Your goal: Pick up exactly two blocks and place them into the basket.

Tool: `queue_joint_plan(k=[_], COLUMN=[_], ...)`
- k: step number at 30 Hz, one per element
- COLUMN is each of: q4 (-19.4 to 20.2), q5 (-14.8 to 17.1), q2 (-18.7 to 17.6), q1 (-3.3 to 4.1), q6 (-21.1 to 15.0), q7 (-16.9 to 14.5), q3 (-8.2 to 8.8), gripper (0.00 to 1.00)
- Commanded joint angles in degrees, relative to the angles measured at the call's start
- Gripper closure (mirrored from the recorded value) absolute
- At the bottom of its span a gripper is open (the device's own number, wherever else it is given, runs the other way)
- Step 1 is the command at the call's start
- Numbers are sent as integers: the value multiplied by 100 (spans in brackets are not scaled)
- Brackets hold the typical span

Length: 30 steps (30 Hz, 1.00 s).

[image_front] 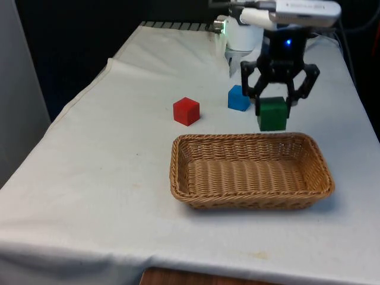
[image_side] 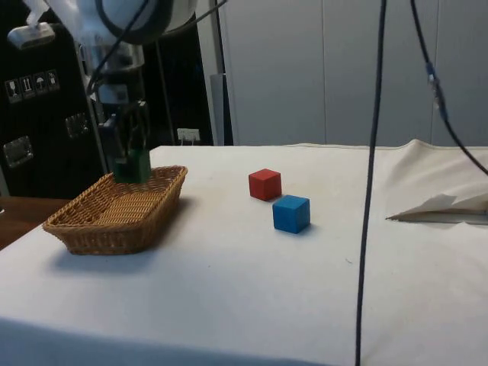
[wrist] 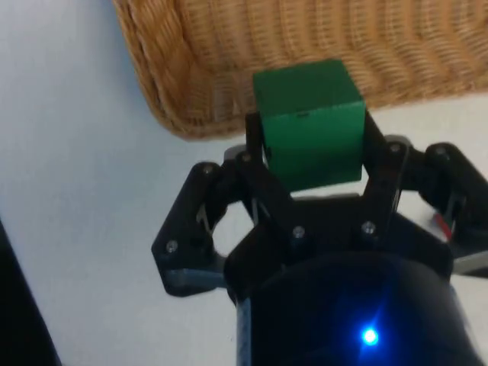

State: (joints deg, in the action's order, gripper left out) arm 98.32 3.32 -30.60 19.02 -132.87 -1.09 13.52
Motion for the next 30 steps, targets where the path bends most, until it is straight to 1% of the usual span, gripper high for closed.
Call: queue_joint_plan(k=[1, 6, 7, 8, 9, 14, 15, 16, 17, 18, 20, 22, 23, 24, 25, 26, 27, 28, 30], q4=[-103, -504, -418, -579, -716, -985, -1083, -1031, -1123, -1169, -1289, -1324, -1346, -1364, -1369, -1375, -1369, -1364, -1364], q5=[63, 97, 46, 103, 120, 149, 172, 115, 178, 189, 235, 246, 246, 206, 235, 229, 229, 218, 218], q2=[-115, -521, -435, -607, -756, -1066, -1192, -1134, -1243, -1295, -1438, -1467, -1484, -1518, -1501, -1501, -1495, -1495, -1490], q1=[-11, -17, 0, -17, -11, -34, -40, -6, -46, -52, -57, -57, -52, -23, -46, -40, -40, -34, -29], q6=[11, 6, -6, -6, -6, -17, -23, -17, -29, -29, -17, -6, 0, -29, 6, 6, 0, 0, -6], q7=[11, 57, 63, 63, 69, 46, 46, 74, 40, 34, 11, 6, 6, 40, 17, 23, 23, 29, 34], q3=[-40, -92, -52, -92, -97, -115, -126, -74, -126, -132, -132, -126, -115, -80, -103, -97, -97, -86, -86], gripper=[95, 95, 95, 95, 95, 95, 95, 95, 95, 95, 95, 95, 95, 95, 95, 95, 93, 79, 60])
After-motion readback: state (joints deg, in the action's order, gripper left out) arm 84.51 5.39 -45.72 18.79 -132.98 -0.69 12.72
